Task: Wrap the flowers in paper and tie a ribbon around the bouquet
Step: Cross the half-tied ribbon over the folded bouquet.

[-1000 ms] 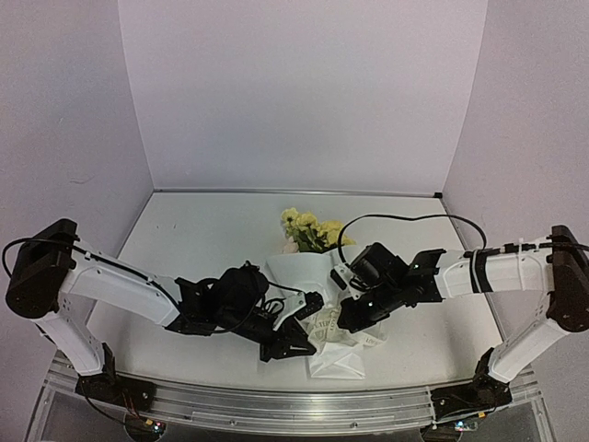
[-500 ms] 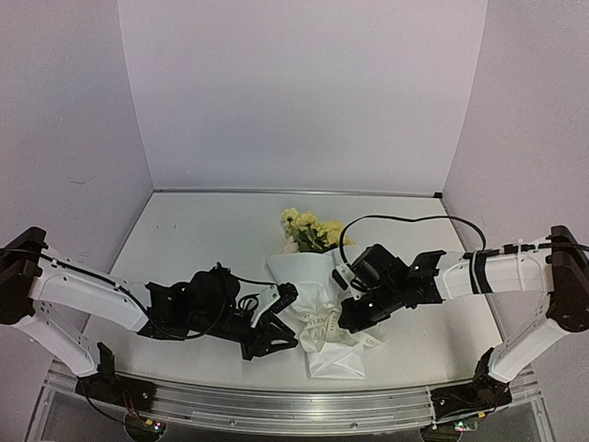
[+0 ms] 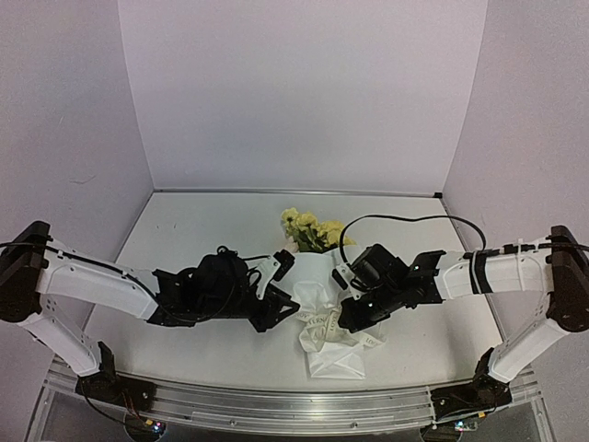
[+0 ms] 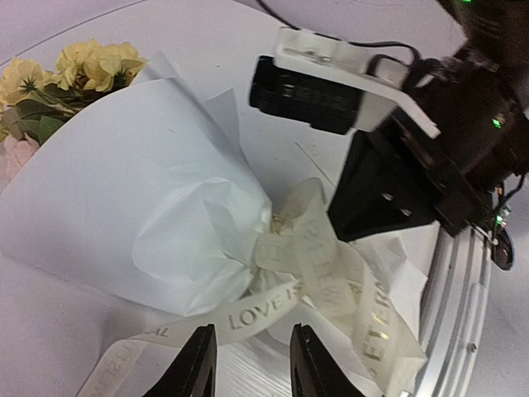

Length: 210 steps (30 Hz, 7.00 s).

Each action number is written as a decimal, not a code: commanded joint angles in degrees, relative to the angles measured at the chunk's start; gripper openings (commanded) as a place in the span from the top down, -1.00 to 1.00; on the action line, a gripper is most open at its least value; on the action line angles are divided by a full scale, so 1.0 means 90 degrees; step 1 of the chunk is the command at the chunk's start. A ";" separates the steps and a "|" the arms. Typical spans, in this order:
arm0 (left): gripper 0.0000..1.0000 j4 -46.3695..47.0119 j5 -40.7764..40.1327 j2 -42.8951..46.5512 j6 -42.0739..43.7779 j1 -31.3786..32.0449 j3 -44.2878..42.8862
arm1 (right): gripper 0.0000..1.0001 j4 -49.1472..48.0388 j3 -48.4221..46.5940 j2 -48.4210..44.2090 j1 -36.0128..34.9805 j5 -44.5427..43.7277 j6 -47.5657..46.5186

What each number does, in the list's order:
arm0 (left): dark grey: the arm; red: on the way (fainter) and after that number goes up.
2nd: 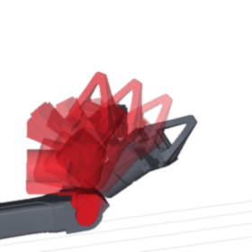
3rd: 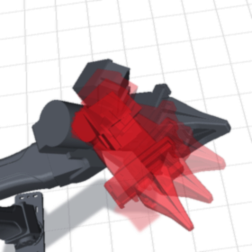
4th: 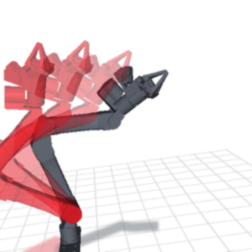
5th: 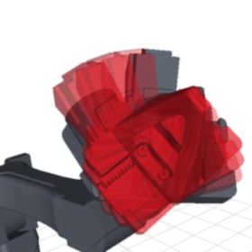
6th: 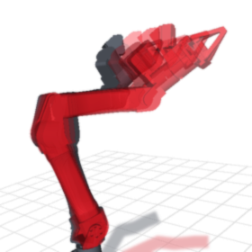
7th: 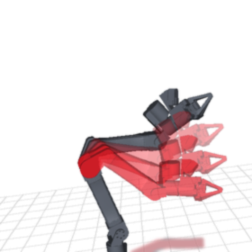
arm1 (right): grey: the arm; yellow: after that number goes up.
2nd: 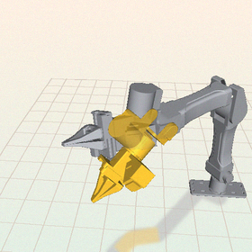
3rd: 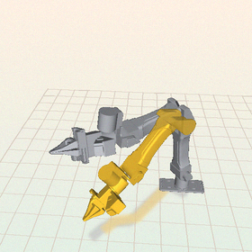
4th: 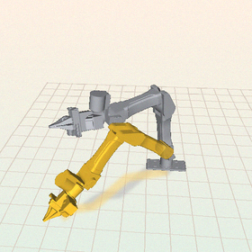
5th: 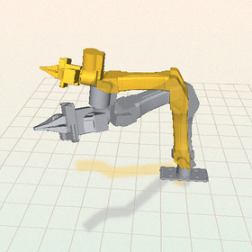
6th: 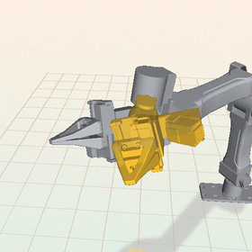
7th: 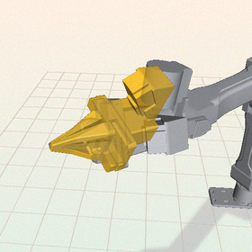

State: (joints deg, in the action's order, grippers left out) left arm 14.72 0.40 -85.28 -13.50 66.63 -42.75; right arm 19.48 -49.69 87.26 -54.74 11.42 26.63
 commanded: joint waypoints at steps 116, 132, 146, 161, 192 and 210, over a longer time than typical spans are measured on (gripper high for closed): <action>0.37 -0.1434 0.1482 -0.2086 0.1061 -0.0411 -0.2551 | 1.00 -0.0872 -0.0231 0.0167 0.0101 0.0281 -0.0574; 0.54 -0.1006 0.1336 -0.1886 0.0921 -0.0668 -0.2222 | 1.00 -0.1031 -0.0113 0.0047 0.0138 -0.0039 -0.0869; 0.47 -0.1470 0.1950 -0.2589 0.0982 -0.0790 -0.3068 | 1.00 -0.1023 0.0034 -0.0078 0.0136 -0.0231 -0.0997; 0.47 -0.1995 0.2377 -0.2568 0.1153 -0.0682 -0.3163 | 1.00 -0.2068 0.0471 -0.0092 0.0156 -0.0465 -0.0664; 0.48 -0.0839 0.0935 -0.1474 0.0670 -0.0553 -0.2023 | 1.00 -0.3719 0.1137 -0.0025 0.0218 -0.0105 -0.0235; 0.56 -0.1317 0.1254 -0.2308 0.0674 -0.0733 -0.2765 | 1.00 -0.4068 0.1127 -0.0002 0.0225 0.0130 -0.0318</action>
State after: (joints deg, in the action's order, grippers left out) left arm 3.29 9.57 -105.33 -7.69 60.16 -64.75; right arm -14.24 -39.40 87.90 -53.01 11.86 24.60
